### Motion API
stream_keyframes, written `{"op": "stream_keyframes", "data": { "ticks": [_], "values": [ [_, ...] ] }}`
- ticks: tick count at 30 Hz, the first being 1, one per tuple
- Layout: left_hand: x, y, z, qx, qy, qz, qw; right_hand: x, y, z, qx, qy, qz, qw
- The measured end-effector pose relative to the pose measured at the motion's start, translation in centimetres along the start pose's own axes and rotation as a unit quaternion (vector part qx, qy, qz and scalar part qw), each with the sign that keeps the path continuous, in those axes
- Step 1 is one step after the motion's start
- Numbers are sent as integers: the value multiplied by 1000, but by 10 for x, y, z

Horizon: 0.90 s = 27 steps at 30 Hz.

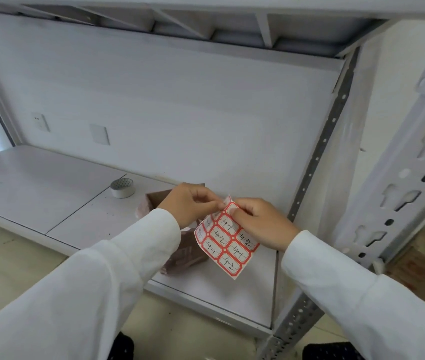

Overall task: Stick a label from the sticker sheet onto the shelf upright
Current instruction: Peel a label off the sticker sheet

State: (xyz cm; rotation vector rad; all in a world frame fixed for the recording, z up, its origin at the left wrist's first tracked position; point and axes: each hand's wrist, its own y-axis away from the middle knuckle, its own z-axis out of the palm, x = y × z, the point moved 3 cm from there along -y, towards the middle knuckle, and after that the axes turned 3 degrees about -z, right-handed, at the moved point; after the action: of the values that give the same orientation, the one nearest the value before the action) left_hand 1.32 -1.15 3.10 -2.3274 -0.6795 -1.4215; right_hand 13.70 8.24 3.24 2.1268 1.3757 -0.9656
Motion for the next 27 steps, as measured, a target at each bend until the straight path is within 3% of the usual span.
{"op": "stream_keyframes", "data": {
  "ticks": [24,27],
  "values": [
    [5,0,2,0,-101,12,995,6,-4,3,-23,47,4,999],
    [6,-3,4,-3,-84,-20,996,4,-1,0,-12,81,-1,997]
  ]
}}
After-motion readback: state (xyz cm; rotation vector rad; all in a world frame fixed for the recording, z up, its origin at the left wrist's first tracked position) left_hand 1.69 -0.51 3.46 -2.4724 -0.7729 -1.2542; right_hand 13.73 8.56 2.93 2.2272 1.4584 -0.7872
